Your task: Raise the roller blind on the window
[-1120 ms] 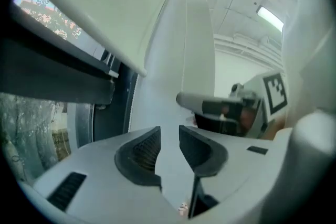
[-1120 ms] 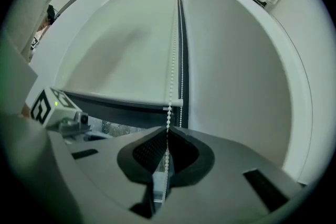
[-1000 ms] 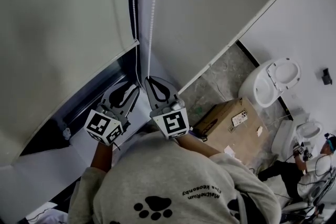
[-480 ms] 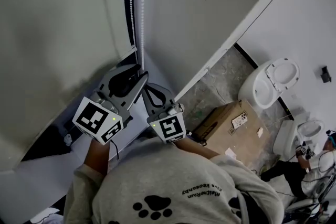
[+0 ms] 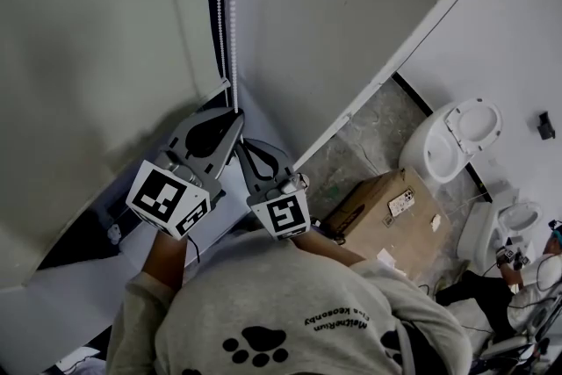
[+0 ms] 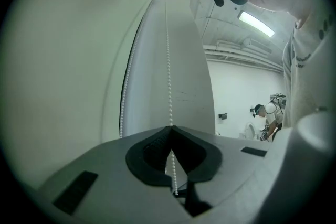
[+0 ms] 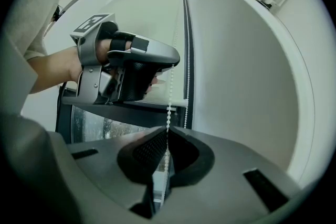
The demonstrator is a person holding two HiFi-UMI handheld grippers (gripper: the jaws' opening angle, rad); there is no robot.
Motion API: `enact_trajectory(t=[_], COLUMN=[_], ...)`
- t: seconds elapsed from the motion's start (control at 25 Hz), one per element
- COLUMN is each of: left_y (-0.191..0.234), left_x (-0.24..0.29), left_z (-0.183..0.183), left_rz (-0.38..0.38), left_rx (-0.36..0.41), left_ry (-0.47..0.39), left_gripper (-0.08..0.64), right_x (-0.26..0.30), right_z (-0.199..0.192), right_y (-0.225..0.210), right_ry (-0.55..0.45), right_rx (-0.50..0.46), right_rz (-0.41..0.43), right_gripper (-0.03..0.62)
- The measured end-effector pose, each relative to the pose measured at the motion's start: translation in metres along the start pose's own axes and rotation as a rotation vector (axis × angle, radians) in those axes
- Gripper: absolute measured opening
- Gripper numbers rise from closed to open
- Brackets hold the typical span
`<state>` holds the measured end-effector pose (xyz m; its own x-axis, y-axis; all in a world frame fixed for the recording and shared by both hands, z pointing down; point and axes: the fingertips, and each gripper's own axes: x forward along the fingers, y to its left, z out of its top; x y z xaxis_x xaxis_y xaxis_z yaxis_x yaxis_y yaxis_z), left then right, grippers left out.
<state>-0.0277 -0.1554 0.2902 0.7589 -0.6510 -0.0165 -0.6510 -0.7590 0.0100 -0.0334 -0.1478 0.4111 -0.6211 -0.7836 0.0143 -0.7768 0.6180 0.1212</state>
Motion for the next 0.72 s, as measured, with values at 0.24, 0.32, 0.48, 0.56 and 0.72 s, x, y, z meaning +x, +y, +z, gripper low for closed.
enact_trajectory(t=[0.24, 0.32, 0.48, 0.56, 0.72], left_y=[-0.002, -0.001, -0.001, -0.001, 0.002], left_x=[0.001, 0.001, 0.001, 0.001, -0.001], left_z=[-0.003, -0.005, -0.007, -0.011, -0.018], left_rz=[0.013, 0.019, 0.029, 0.034, 0.039], left_rx=[-0.027, -0.035, -0.034, -0.026, -0.045], left_ry=[-0.048, -0.056, -0.059, -0.050, -0.041], left_gripper=[0.008, 0.008, 0.008, 0.008, 0.008], right_x=[0.000, 0.000, 0.001, 0.001, 0.001], right_z=[-0.004, -0.005, -0.003, -0.008, -0.017], right_y=[-0.005, -0.005, -0.002, -0.001, 0.002], right_ry=[-0.011, -0.015, -0.016, -0.008, 0.014], right_rx=[-0.018, -0.021, -0.037, -0.024, 0.004], right_rz=[-0.016, -0.017, -0.014, -0.014, -0.012], right_gripper=[0.014, 0.014, 0.014, 0.014, 0.014])
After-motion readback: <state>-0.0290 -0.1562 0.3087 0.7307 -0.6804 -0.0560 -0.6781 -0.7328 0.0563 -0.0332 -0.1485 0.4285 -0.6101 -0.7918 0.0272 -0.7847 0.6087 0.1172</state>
